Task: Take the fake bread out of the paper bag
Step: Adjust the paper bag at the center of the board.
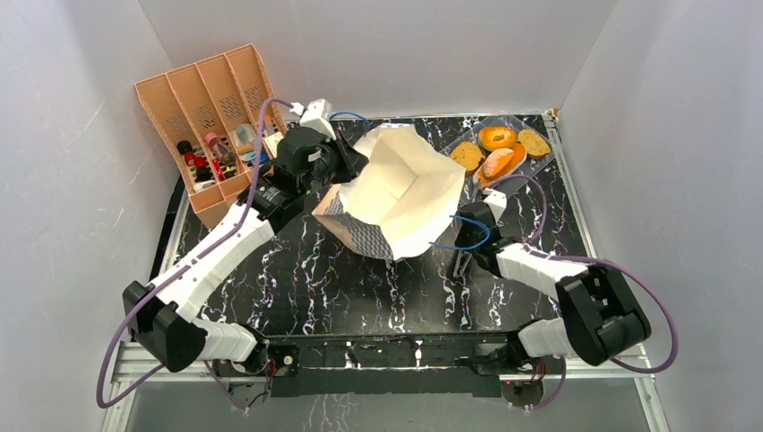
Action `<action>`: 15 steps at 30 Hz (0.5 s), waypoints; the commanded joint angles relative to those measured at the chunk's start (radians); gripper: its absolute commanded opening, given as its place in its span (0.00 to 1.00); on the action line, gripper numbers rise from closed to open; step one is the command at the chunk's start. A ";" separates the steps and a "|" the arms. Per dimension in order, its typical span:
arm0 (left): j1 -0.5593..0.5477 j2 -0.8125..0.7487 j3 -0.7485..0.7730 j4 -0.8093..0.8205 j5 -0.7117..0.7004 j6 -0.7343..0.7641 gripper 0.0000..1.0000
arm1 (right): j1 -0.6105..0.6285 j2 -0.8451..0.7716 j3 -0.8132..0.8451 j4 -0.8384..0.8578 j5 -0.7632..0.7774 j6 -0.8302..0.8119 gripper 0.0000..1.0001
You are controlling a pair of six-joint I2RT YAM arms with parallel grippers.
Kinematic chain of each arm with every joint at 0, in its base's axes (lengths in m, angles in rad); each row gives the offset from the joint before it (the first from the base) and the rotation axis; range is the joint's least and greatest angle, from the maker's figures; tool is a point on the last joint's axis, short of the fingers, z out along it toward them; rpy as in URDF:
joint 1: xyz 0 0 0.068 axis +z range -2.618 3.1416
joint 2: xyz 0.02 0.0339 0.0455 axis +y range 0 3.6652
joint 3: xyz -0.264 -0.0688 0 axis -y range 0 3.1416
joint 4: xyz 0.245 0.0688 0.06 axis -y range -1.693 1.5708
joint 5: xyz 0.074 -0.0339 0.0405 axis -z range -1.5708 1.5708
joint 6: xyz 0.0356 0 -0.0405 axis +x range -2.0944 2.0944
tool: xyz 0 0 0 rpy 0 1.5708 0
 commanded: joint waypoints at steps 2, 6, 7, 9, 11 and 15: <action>0.006 -0.123 -0.056 -0.026 -0.118 -0.432 0.00 | 0.014 -0.121 -0.040 0.007 0.031 -0.004 0.00; 0.006 -0.187 -0.170 0.022 -0.196 -0.601 0.00 | 0.037 -0.178 -0.053 -0.020 0.041 -0.003 0.00; 0.006 -0.200 -0.194 0.030 -0.215 -0.637 0.00 | 0.041 -0.191 -0.053 -0.031 0.048 -0.001 0.00; 0.006 -0.217 -0.226 0.040 -0.249 -0.687 0.00 | 0.052 -0.219 -0.054 -0.047 0.057 -0.001 0.00; 0.006 -0.225 -0.247 0.037 -0.275 -0.730 0.00 | 0.067 -0.245 -0.052 -0.063 0.065 -0.002 0.00; 0.006 -0.238 -0.292 0.049 -0.307 -0.782 0.00 | 0.122 -0.267 -0.038 -0.094 0.111 -0.002 0.00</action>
